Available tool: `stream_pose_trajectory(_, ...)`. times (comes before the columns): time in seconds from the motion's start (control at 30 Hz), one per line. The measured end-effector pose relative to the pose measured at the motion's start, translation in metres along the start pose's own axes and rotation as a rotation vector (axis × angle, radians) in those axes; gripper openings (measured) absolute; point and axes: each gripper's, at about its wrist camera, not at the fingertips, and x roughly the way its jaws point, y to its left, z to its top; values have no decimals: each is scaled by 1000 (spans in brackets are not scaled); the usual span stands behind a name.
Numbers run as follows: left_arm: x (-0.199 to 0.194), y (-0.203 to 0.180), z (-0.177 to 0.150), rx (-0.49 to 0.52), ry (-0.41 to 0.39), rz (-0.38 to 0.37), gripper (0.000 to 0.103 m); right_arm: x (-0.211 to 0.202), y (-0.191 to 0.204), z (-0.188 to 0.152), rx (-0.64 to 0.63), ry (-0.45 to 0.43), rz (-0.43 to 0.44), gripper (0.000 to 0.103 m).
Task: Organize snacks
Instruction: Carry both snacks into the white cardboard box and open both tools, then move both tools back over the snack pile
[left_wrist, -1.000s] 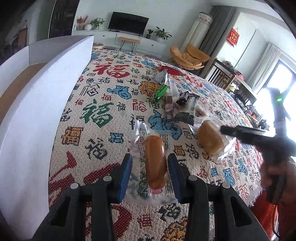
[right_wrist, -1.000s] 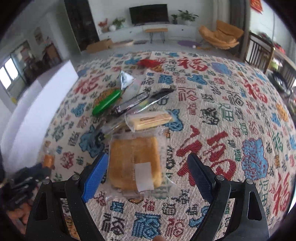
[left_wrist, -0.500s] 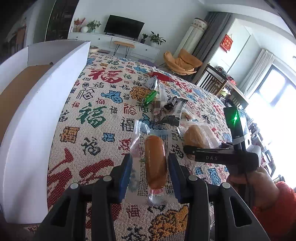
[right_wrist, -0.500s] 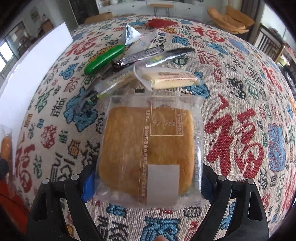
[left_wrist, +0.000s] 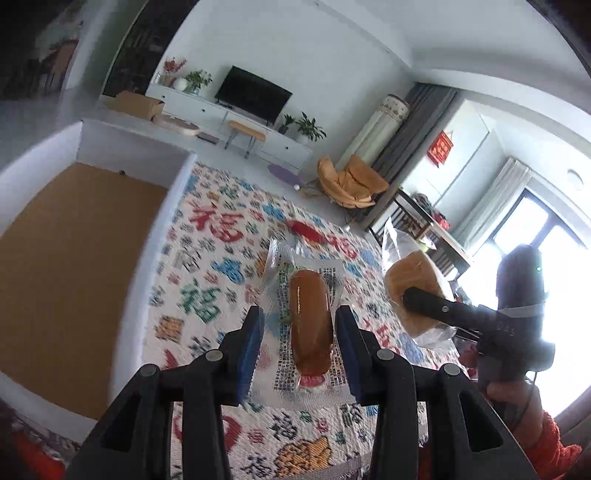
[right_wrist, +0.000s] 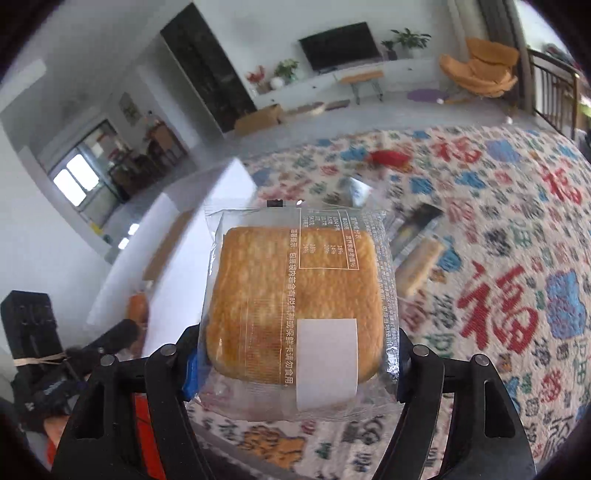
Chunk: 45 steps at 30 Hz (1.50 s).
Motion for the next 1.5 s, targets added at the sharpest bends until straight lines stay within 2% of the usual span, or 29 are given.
stream_pose_trajectory(0.17, -49, 60, 40, -24, -101, 241, 42, 28, 119, 48, -144, 13, 216, 76)
stream_pose_trajectory(0.27, -67, 103, 51, -80, -109, 380, 52, 61, 185, 63, -203, 21, 289, 79)
stream_pose_trajectory(0.3, -71, 118, 53, -98, -100, 427, 68, 76, 203, 66, -216, 39, 303, 82)
stream_pose_trajectory(0.33, -76, 130, 53, -118, -99, 469, 85, 91, 218, 69, -225, 67, 317, 83)
stream_pose_trajectory(0.37, -82, 139, 52, -136, -112, 507, 89, 102, 232, 68, -238, 87, 314, 84)
stream_pose_trajectory(0.43, -90, 152, 46, -153, -140, 556, 89, 108, 250, 68, -269, 64, 303, 84)
stream_pose_trajectory(0.57, -84, 162, 37, -164, -139, 581, 89, 97, 253, 64, -289, 0, 348, 84)
stream_pose_trajectory(0.63, -74, 155, 34, -133, -143, 582, 89, 86, 241, 63, -281, -37, 342, 84)
stream_pose_trajectory(0.73, -55, 130, 31, -49, -167, 590, 89, 81, 206, 58, -277, -69, 266, 84)
stream_pose_trajectory(0.8, -41, 111, 30, 8, -178, 560, 89, 87, 174, 47, -280, -65, 170, 84)
stream_pose_trajectory(0.87, -20, 93, 35, 72, -167, 504, 90, 89, 132, 31, -285, -35, 37, 84)
stream_pose_trajectory(0.93, 4, 75, 32, 154, -154, 482, 90, 93, 81, 10, -286, 10, -113, 84)
stream_pose_trajectory(1.03, 39, 55, 26, 267, -119, 528, 90, 77, -1, -18, -247, 26, -319, 84)
stream_pose_trajectory(1.1, 60, 46, 21, 323, -72, 596, 89, 55, -52, -29, -188, 12, -423, 84)
stream_pose_trajectory(1.2, 67, 28, 16, 405, -87, 660, 90, 31, -127, -42, -70, -8, -544, 84)
stream_pose_trajectory(1.33, 55, 35, 12, 364, -61, 669, 90, 11, -183, -52, 37, -31, -605, 84)
stream_pose_trajectory(1.5, 38, 39, 3, 323, -65, 672, 90, 20, -205, -54, 81, -57, -560, 84)
